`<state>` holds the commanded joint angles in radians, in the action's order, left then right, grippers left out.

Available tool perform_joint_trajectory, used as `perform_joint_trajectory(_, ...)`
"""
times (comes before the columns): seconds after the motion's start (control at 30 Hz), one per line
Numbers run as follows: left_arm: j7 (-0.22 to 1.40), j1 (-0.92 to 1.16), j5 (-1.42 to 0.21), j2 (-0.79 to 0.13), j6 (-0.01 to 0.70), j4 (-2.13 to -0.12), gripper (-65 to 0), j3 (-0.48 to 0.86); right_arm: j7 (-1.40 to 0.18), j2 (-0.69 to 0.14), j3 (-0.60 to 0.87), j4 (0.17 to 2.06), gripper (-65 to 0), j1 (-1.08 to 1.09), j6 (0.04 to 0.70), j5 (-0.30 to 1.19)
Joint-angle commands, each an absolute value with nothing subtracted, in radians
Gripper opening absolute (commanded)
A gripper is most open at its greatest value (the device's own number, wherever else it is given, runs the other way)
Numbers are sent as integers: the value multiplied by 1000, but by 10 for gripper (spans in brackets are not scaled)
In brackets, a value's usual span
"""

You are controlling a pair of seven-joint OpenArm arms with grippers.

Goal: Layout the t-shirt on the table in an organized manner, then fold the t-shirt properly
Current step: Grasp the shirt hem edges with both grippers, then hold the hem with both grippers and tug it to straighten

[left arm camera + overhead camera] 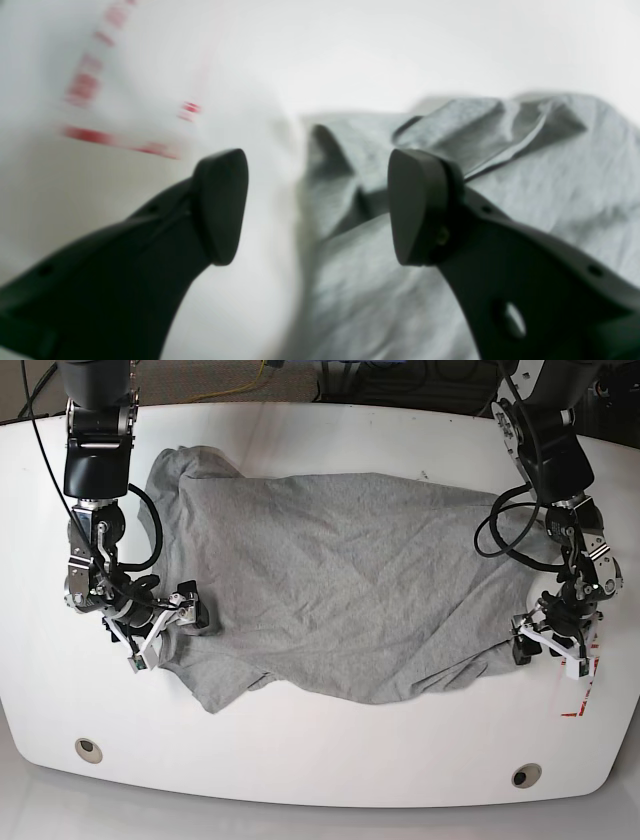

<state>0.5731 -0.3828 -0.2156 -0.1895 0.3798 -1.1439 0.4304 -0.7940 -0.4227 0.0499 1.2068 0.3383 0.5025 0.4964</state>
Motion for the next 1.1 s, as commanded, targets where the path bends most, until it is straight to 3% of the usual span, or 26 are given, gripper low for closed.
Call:
perform_joint_trajectory(0.37,464,-438,-216,-160,377,-964,-237,309,-794,-420,48,1322,-50,277,504,495)
perform_joint_trajectory(0.57,446,-467,-217,-122,375,-889,-239,312,-794,-418,50,1325,-50,265,504,496)
perform_joint_trajectory(0.8,444,-432,-220,-120,289,-974,-239,341,-794,-418,50,1325,-50,252,504,496)
perform_joint_trajectory(1.1,446,-371,-216,-124,285,-1099,-239,346,-794,-418,51,1325,-50,231,504,496)
